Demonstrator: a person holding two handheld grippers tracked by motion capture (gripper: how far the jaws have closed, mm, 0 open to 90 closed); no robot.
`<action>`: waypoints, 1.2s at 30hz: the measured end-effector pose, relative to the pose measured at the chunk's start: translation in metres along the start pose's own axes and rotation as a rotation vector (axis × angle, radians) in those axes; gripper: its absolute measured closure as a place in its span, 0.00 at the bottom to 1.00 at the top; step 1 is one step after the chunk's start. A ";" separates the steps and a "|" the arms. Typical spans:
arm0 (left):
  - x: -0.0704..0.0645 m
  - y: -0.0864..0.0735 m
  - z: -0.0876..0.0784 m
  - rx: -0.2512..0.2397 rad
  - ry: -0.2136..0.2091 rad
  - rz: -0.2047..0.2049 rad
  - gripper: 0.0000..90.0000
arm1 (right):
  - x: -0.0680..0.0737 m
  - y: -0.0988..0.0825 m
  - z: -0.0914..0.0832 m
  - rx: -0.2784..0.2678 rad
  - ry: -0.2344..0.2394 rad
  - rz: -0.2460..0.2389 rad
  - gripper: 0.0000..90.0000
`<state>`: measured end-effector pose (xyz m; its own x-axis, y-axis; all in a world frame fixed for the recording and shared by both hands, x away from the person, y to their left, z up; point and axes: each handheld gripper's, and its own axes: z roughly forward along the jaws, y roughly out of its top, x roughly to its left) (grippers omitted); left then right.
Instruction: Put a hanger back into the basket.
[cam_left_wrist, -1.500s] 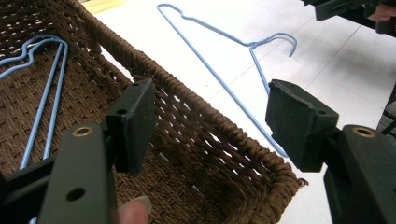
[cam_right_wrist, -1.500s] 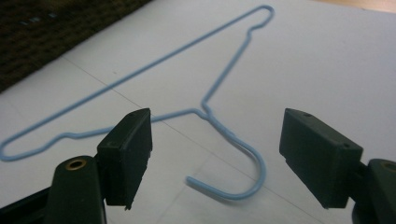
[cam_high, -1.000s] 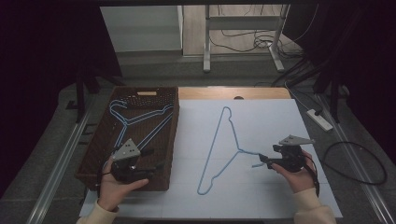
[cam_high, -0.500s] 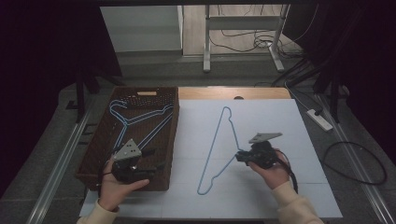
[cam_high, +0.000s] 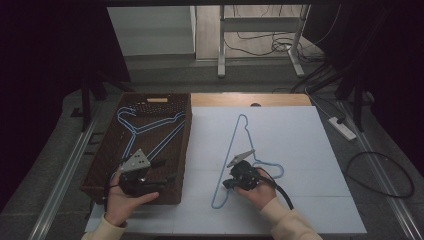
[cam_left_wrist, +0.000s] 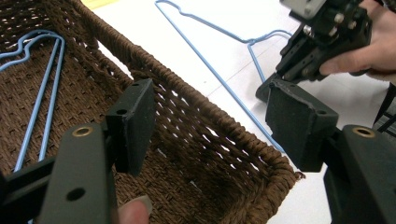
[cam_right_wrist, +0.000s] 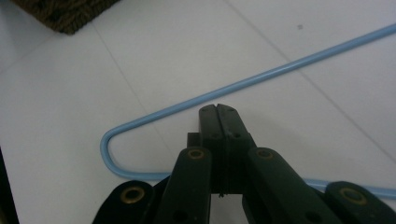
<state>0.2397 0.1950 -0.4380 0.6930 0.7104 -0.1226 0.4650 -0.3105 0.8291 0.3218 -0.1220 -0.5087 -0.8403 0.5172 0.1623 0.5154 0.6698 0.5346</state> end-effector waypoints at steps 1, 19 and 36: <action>0.000 0.000 0.000 -0.001 -0.001 0.000 0.38 | 0.002 0.000 0.002 0.013 -0.007 -0.009 1.00; 0.000 0.000 0.000 0.001 0.000 -0.002 0.38 | 0.016 -0.009 -0.001 0.095 -0.010 -0.064 1.00; 0.000 0.000 0.000 0.000 0.002 -0.002 0.38 | -0.018 -0.073 -0.062 0.165 -0.156 0.008 1.00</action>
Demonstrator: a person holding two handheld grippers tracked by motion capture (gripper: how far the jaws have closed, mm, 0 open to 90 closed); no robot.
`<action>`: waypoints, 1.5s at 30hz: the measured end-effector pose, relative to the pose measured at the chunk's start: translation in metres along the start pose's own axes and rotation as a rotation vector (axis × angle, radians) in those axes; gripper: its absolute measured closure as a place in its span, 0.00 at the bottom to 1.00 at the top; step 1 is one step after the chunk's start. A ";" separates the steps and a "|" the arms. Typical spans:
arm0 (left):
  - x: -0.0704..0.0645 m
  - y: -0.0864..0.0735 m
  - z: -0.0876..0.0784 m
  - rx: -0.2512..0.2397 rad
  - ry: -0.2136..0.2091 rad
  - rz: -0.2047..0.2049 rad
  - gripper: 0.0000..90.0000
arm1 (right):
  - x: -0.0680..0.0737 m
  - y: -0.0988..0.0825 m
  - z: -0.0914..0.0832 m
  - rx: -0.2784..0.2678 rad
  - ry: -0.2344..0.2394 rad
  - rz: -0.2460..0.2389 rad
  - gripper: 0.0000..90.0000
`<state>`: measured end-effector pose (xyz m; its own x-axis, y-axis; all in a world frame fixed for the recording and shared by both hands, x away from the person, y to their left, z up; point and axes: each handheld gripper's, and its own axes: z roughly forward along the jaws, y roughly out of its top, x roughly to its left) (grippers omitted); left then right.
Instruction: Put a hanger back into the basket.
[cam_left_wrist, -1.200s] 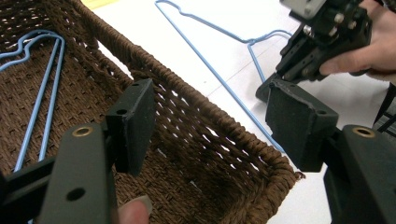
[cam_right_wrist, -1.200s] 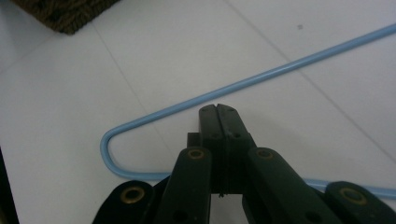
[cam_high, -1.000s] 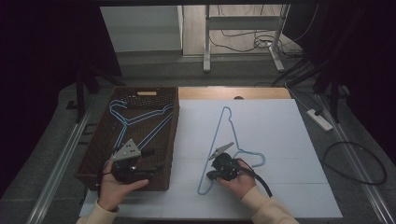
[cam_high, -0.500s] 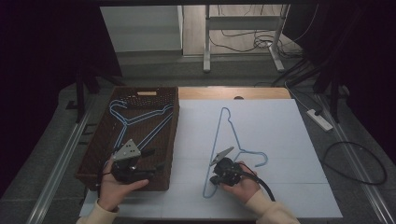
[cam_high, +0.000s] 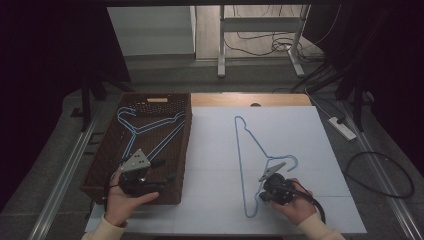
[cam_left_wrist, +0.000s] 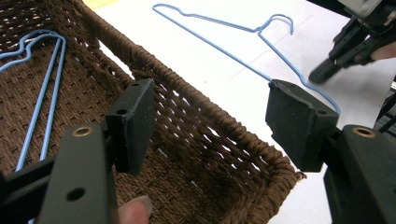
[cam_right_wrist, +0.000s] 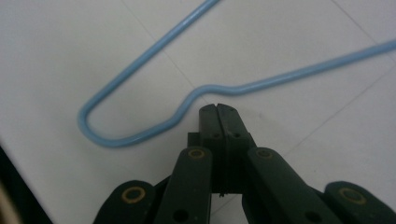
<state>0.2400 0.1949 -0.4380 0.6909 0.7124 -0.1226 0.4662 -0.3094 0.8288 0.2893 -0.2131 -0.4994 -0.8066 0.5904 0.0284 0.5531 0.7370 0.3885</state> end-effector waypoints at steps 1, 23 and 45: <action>0.000 0.000 0.000 0.000 0.000 0.001 0.38 | -0.006 -0.008 -0.002 -0.024 0.047 0.042 1.00; 0.002 0.002 -0.002 -0.012 0.004 0.002 0.38 | 0.021 0.005 0.005 -0.018 0.029 -0.021 1.00; 0.002 0.003 -0.001 -0.009 0.006 0.004 0.38 | -0.045 -0.016 -0.021 -0.053 -0.066 0.138 1.00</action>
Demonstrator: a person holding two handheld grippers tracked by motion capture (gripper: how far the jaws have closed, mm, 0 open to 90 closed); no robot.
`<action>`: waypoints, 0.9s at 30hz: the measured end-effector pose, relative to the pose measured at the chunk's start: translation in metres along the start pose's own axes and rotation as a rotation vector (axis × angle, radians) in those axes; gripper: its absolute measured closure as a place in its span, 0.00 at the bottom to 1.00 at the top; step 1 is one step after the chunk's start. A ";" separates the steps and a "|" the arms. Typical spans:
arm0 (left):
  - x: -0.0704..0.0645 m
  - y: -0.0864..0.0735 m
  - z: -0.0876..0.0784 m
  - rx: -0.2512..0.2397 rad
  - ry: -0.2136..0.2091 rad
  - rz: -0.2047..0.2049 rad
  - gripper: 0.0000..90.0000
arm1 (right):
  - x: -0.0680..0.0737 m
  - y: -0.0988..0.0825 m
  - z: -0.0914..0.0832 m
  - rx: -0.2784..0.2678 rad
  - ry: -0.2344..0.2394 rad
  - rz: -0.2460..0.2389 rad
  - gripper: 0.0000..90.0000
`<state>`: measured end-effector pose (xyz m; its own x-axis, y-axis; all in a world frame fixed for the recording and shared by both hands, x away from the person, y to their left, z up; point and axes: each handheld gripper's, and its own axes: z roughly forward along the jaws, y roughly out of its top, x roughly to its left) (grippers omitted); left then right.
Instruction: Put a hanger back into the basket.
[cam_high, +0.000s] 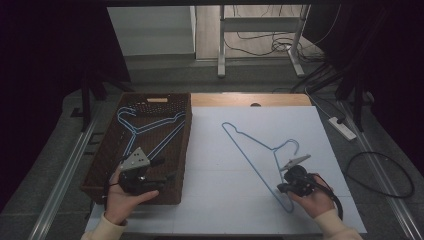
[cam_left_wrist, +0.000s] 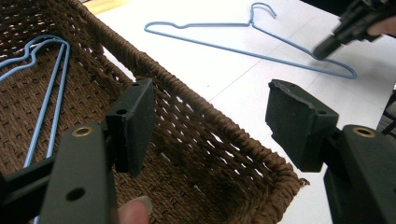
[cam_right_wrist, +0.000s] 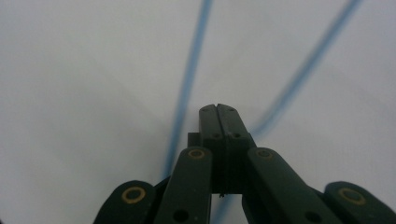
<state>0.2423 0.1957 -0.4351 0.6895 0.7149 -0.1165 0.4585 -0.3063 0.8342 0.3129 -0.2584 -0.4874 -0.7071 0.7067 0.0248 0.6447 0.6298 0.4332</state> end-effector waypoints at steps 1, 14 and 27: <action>0.000 0.000 0.000 0.000 -0.001 0.001 0.38 | 0.001 0.007 0.002 -0.015 0.004 -0.001 1.00; 0.003 -0.002 -0.001 -0.003 0.000 -0.006 0.38 | -0.013 0.127 0.059 -0.164 0.026 0.115 1.00; 0.005 -0.003 -0.002 -0.003 0.004 -0.007 0.38 | -0.031 0.169 0.107 -0.168 0.007 0.169 1.00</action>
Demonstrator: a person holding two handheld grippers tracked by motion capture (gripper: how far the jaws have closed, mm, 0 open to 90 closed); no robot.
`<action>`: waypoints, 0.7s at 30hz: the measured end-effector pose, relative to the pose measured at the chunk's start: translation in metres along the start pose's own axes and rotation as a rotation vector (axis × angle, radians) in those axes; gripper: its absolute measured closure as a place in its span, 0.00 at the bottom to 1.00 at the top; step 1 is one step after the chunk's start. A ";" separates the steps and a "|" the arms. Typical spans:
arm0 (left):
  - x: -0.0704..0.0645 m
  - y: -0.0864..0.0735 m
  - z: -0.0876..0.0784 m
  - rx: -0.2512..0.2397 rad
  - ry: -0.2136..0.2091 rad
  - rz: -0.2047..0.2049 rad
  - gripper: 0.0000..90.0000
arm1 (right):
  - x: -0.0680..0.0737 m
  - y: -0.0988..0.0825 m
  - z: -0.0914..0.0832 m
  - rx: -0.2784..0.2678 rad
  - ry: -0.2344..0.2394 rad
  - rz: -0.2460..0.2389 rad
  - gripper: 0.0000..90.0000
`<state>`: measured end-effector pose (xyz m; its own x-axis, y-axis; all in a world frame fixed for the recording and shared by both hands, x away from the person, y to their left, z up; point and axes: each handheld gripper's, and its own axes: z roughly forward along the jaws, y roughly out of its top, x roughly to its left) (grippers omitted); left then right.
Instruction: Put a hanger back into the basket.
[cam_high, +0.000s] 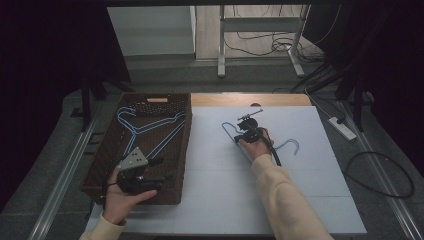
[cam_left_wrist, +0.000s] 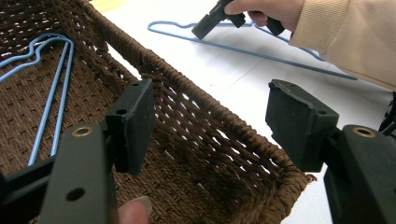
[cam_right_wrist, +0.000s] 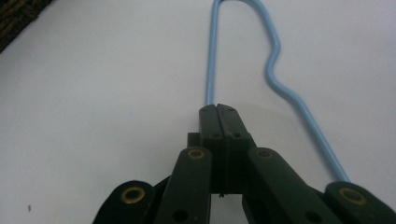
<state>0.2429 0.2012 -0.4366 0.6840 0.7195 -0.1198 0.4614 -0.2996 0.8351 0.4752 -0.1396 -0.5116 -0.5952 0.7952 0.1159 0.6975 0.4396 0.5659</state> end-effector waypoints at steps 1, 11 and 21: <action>0.001 0.000 -0.001 0.000 0.001 0.000 0.38 | -0.001 0.001 0.002 0.004 -0.002 0.001 1.00; 0.000 0.000 -0.001 -0.002 0.001 0.002 0.38 | 0.013 -0.003 0.002 0.050 0.080 -0.026 1.00; -0.003 0.001 0.003 0.005 -0.006 0.005 0.38 | 0.048 -0.028 -0.009 0.080 0.165 -0.116 1.00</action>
<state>0.2423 0.1970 -0.4371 0.6899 0.7142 -0.1184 0.4605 -0.3068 0.8329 0.4233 -0.1177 -0.5151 -0.7263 0.6607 0.1897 0.6459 0.5616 0.5171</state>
